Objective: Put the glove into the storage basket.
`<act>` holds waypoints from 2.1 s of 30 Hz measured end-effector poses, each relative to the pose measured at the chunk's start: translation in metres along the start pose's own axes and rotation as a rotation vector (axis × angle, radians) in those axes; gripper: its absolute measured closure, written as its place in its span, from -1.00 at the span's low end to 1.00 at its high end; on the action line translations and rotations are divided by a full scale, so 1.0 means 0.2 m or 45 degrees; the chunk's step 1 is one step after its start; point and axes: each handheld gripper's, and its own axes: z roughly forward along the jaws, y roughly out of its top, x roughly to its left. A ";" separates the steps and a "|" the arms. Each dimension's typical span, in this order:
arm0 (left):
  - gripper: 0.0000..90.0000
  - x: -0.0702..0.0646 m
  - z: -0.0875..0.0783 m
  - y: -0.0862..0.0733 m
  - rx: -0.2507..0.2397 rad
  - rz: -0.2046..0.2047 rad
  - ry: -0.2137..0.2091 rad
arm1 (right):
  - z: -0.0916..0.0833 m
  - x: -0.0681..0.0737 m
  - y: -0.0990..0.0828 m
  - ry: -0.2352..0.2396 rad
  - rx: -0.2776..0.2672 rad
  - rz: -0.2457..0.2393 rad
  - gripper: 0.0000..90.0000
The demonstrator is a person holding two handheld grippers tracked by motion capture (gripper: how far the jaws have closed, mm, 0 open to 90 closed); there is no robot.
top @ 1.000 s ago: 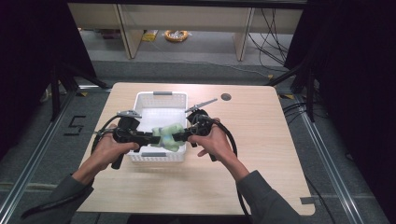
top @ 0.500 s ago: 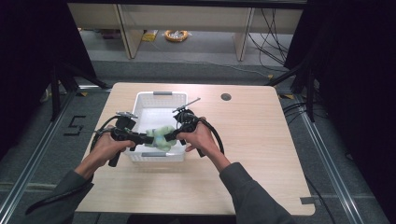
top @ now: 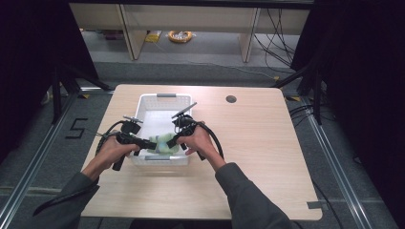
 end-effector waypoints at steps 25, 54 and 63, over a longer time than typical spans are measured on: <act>0.04 0.00 -0.03 0.06 0.021 0.005 0.128 | -0.03 0.09 0.06 -0.218 0.022 -0.172 0.13; -0.37 -0.34 -0.13 -0.01 -0.200 0.124 0.036 | -0.38 0.10 -0.20 -0.189 -0.228 -0.212 -0.10; -0.40 -0.42 -0.14 -0.04 -0.222 0.163 0.015 | -0.48 0.10 -0.30 -0.151 -0.272 -0.189 -0.12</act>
